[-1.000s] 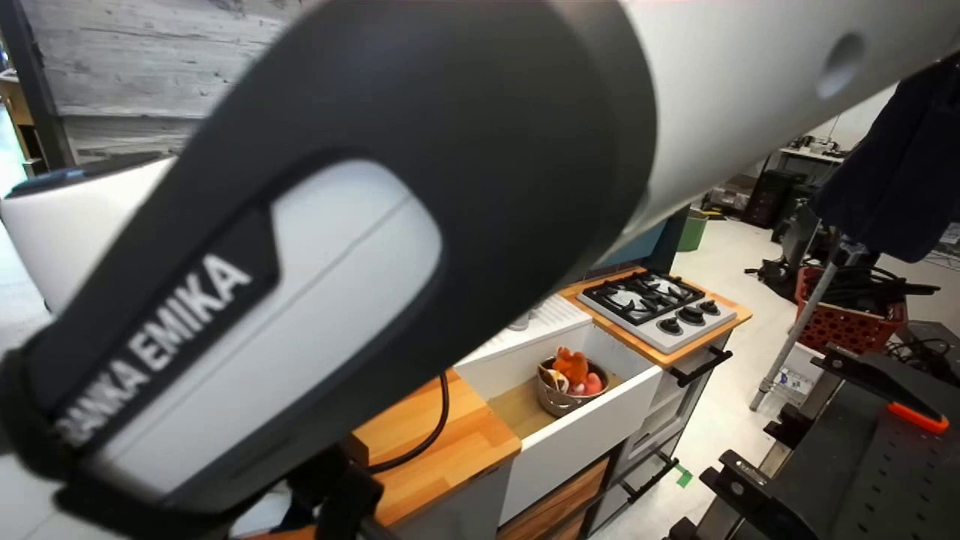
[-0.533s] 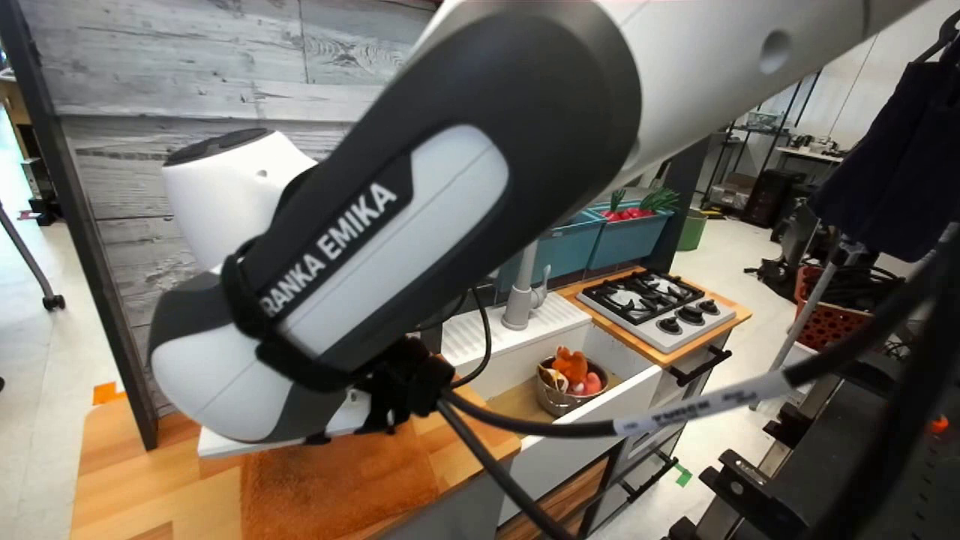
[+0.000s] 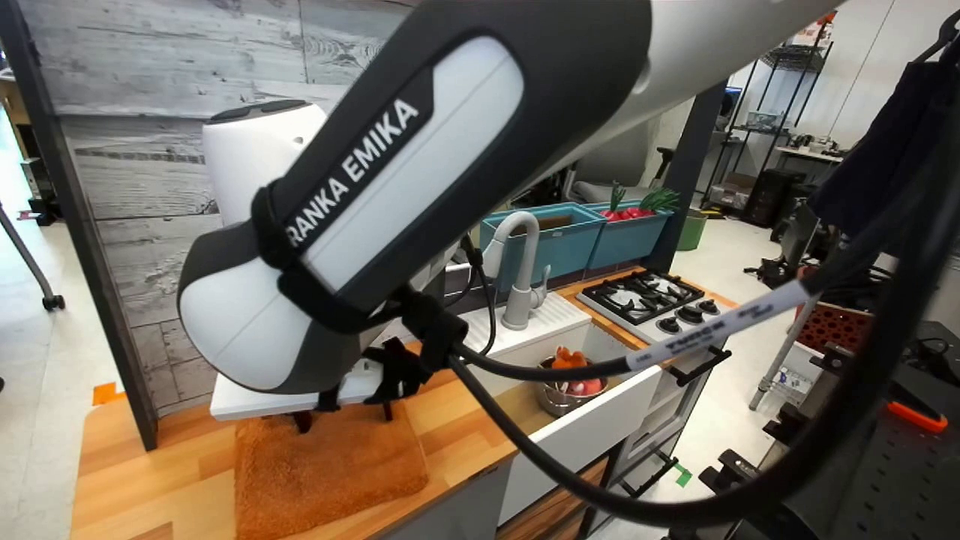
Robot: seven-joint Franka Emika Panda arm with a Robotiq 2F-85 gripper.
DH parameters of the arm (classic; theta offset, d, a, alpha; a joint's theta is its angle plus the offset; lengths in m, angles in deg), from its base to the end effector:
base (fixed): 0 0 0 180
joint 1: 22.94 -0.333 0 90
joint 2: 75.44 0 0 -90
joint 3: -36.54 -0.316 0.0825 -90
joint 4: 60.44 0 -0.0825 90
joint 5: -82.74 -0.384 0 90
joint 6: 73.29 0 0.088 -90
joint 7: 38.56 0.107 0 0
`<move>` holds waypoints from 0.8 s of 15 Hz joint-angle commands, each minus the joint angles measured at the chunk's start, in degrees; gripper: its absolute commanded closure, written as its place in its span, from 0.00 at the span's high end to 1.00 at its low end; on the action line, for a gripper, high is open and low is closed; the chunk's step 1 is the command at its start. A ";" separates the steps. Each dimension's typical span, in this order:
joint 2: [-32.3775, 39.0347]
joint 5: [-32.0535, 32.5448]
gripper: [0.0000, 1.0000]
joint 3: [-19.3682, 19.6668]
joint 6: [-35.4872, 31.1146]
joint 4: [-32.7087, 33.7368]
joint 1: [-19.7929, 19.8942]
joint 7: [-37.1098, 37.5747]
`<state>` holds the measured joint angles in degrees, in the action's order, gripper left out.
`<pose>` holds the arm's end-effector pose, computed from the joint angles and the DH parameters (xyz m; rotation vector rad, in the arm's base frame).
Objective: Use the towel to wipe the table, then put the dolls on the stove
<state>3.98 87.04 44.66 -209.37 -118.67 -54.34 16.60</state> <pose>0.6591 0.3205 -0.0227 2.9213 -0.5737 0.1601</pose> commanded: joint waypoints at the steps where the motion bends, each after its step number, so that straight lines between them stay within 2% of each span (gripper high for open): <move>1: 2.76 -1.58 1.00 -3.89 -0.52 2.00 1.23 -3.37; 2: 3.33 -2.03 1.00 -5.41 -0.60 2.18 1.48 -4.23; 4: 4.37 -2.17 1.00 -7.22 -5.48 1.88 0.60 -2.98; 7: 6.27 -1.07 1.00 -7.60 -13.79 3.35 -1.19 -0.12; 11: 3.45 -0.22 1.00 -4.24 -15.48 0.49 -2.57 3.87; 12: 2.25 -0.02 1.00 -2.30 -13.21 -1.05 -2.79 5.88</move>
<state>7.66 86.60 38.71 -223.24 -117.68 -56.58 18.36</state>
